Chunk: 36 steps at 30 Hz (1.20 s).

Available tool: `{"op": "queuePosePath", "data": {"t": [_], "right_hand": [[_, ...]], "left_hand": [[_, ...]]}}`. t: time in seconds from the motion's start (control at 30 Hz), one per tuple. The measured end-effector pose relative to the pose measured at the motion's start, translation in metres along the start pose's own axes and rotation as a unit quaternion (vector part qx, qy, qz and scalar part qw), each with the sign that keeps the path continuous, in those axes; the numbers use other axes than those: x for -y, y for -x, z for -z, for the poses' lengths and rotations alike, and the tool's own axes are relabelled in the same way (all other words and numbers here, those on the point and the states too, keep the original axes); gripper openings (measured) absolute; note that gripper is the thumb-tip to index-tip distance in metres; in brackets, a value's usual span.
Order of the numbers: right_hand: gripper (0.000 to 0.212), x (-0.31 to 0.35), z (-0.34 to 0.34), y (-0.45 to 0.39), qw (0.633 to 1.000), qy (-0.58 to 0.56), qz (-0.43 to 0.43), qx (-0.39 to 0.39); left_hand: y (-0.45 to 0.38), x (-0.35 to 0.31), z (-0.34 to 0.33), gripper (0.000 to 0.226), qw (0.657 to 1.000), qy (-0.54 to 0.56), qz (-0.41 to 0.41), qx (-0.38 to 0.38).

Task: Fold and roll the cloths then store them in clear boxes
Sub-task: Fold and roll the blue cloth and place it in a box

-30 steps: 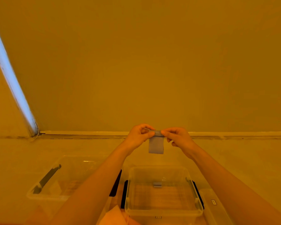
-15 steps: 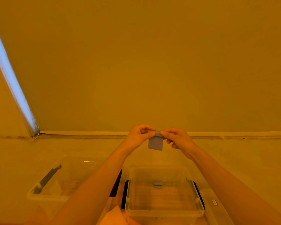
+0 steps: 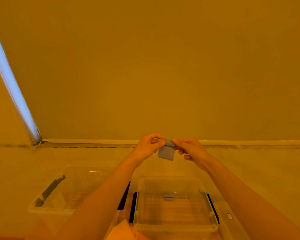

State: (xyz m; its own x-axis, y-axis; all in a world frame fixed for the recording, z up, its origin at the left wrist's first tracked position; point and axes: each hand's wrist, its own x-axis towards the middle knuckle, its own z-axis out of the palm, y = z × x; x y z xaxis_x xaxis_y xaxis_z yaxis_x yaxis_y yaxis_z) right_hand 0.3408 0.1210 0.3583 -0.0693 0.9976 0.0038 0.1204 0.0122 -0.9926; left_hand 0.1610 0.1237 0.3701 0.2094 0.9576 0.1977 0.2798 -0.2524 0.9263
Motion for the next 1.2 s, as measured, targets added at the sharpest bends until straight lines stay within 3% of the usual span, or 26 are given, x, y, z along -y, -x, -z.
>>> {"op": "queuePosePath", "data": {"t": [0.3, 0.53, 0.7, 0.83, 0.93, 1.2], "right_hand": [[0.018, -0.010, -0.003, -0.012, 1.000, -0.004, 0.010, -0.028], [0.028, -0.024, -0.013, -0.024, 0.999, -0.002, -0.038, -0.019], [0.011, -0.031, -0.021, -0.033, 0.999, -0.004, -0.035, -0.036], [0.002, -0.043, -0.028, -0.040, 0.998, -0.008, -0.029, -0.062], [0.004, -0.051, -0.031, -0.044, 0.997, -0.013, -0.036, -0.074], [0.021, -0.072, -0.027, -0.051, 0.993, 0.005, -0.078, -0.085]], "left_hand": [[-0.011, 0.014, 0.002, 0.010, 0.998, -0.002, 0.065, 0.007], [-0.024, 0.033, 0.007, 0.012, 0.999, 0.017, 0.029, 0.009], [-0.033, 0.053, 0.013, 0.021, 0.999, 0.026, 0.007, 0.031], [-0.040, 0.068, 0.013, 0.023, 0.997, 0.025, 0.047, 0.048], [-0.044, 0.080, 0.011, 0.020, 0.994, 0.014, 0.087, 0.056], [-0.060, 0.106, 0.002, 0.019, 0.993, 0.004, 0.076, 0.092]]}}
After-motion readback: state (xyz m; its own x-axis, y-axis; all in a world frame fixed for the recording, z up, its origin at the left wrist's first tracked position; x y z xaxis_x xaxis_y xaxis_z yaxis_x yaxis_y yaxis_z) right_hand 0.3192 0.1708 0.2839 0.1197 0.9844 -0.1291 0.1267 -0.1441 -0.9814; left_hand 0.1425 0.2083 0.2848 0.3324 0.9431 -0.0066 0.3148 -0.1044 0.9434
